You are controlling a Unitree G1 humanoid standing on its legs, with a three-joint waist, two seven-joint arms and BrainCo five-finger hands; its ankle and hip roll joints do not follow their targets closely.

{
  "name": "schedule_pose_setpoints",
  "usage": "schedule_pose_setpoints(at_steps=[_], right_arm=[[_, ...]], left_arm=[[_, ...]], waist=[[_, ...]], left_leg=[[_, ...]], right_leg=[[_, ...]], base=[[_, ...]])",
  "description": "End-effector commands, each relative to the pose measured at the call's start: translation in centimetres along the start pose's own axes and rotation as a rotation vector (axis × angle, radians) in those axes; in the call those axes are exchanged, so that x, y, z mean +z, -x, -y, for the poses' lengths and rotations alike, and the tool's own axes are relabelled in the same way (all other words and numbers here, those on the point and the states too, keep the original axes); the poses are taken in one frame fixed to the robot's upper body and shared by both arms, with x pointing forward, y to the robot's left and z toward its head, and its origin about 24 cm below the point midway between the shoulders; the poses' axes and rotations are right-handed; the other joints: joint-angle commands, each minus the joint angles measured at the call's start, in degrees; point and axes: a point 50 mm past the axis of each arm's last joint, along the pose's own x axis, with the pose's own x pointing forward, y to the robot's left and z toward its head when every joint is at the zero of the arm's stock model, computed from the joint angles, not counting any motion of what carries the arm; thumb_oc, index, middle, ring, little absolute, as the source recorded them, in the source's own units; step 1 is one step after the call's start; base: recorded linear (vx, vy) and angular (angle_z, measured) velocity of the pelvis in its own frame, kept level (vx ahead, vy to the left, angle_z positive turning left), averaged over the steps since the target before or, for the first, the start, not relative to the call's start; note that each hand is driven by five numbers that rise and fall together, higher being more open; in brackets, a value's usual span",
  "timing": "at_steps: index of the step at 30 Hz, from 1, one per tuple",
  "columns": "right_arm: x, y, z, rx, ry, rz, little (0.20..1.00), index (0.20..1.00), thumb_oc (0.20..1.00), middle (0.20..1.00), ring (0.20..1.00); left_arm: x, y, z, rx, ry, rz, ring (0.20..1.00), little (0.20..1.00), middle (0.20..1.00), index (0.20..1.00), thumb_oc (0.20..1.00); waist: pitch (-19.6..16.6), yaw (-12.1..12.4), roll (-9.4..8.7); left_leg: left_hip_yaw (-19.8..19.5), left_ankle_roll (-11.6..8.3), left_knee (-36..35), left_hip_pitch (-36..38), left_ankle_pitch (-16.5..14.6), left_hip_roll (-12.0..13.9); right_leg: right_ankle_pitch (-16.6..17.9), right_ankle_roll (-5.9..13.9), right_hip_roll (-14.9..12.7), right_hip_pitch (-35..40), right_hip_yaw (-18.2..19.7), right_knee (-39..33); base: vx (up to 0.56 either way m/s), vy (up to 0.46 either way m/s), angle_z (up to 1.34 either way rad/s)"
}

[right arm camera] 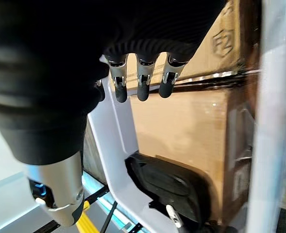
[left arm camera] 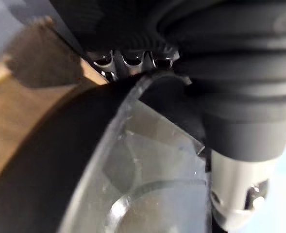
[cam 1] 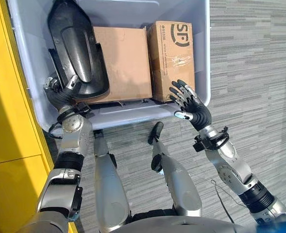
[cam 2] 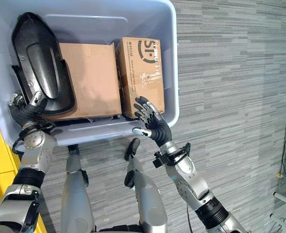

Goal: Move parts from the plastic box to the shelf.

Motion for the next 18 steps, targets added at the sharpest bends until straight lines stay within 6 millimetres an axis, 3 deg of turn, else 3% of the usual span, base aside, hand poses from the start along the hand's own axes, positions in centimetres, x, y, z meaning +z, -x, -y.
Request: schedule_pose_setpoints(at_steps=[1, 2, 18], right_arm=[[2.1, -0.3, -0.8, 0.041, -0.042, 0.126, 1.000, 1.000, 1.000, 1.000, 1.000], [2.1, -0.2, -0.7, 0.038, -0.041, 0.125, 1.000, 1.000, 1.000, 1.000, 1.000], [1.9, 0.3, -0.4, 0.024, -0.036, 0.108, 1.000, 1.000, 1.000, 1.000, 1.000]], left_arm=[[4.4, -3.3, -2.4, 0.060, -0.050, 0.169, 0.313, 0.313, 0.313, 0.313, 0.313], [4.3, -3.3, -2.5, 0.063, -0.054, 0.167, 0.200, 0.200, 0.200, 0.200, 0.200], [1.8, -1.4, -3.2, 0.051, -0.076, 0.098, 0.200, 0.200, 0.200, 0.200, 0.200]], waist=[[1.18, 1.06, -7.17], [1.15, 1.06, -7.09], [-0.50, 0.96, -5.97]], left_leg=[[3.31, -0.23, 0.50, 5.29, -5.48, 0.98], [3.27, -0.21, 0.50, 5.29, -5.51, 0.97], [4.29, -0.06, -0.24, 8.07, -5.73, 1.05]], right_leg=[[2.28, 6.68, -5.72, 1.77, 2.91, 0.37], [2.22, 6.68, -5.75, 1.80, 2.92, 0.36], [1.68, 6.46, -5.56, 2.65, 4.26, 0.47]], base=[[0.01, 0.018, -0.03], [0.00, 0.000, 0.00], [0.00, 0.001, -0.01]])
